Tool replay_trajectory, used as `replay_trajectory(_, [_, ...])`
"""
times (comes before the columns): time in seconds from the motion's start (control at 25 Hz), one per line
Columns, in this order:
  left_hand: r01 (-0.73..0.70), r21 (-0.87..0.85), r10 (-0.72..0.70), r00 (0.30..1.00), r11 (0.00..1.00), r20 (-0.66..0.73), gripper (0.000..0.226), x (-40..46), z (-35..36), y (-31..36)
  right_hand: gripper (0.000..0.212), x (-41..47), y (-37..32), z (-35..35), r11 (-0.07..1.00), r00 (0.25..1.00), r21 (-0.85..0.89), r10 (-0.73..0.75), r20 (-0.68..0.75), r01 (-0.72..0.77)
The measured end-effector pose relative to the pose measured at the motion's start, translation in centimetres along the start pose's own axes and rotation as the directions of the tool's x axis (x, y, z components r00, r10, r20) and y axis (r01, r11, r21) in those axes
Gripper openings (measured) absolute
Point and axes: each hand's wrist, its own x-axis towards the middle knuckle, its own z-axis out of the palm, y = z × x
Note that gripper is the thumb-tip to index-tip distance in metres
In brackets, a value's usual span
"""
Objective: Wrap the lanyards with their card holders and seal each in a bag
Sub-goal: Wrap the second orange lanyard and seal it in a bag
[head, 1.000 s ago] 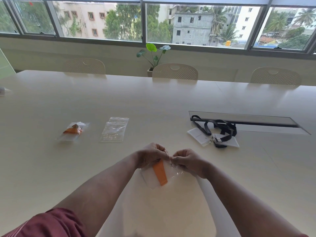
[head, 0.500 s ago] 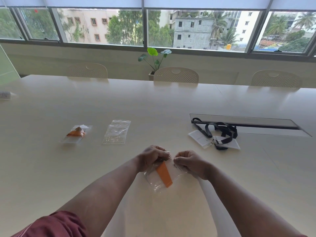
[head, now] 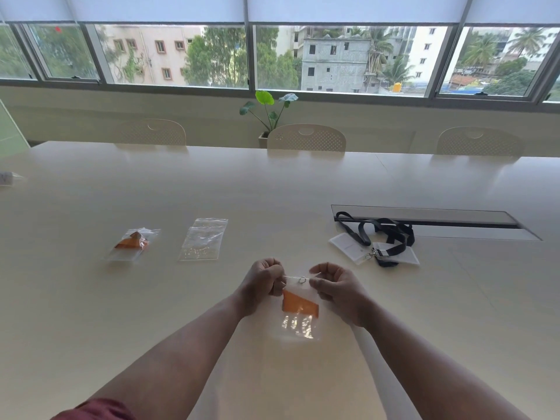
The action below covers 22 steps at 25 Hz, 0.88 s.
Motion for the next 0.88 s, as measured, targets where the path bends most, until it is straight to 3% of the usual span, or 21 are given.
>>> replay_trajectory(0.12, [0.012, 0.141, -0.031, 0.991, 0.990, 0.130, 0.021, -0.4, 0.2, 0.4, 0.019, 0.0, 0.2, -0.3, 0.997, 0.999, 0.071, -0.011, -0.037, 0.014])
replay_trajectory(0.28, [0.005, 0.273, -0.086, 0.955, 0.962, 0.283, 0.027, -0.6, 0.2, 0.9, 0.028, 0.0, 0.4, 0.0, 1.000, 1.000, -0.010, 0.007, 0.006, -0.007])
replay_trajectory(0.52, [0.001, 0.292, -0.078, 0.965, 0.957, 0.251, 0.003, -0.4, 0.0, 0.8, 0.018, -0.1, -0.1, 0.5, 0.996, 0.999, -0.083, 0.043, 0.022, -0.041])
replay_trajectory(0.68, [-0.009, 0.267, -0.061, 0.966, 0.964, 0.250, 0.007, -0.5, -0.2, 0.8, 0.008, -0.2, -0.4, 1.1, 0.990, 0.994, -0.100, 0.107, 0.022, -0.104])
replay_trajectory(0.88, [0.006, 0.266, -0.085, 0.955, 0.964, 0.286, 0.007, -0.6, -0.3, 0.9, 0.012, -0.6, -1.2, 2.0, 0.976, 0.991, -0.171, 0.135, 0.000, -0.133])
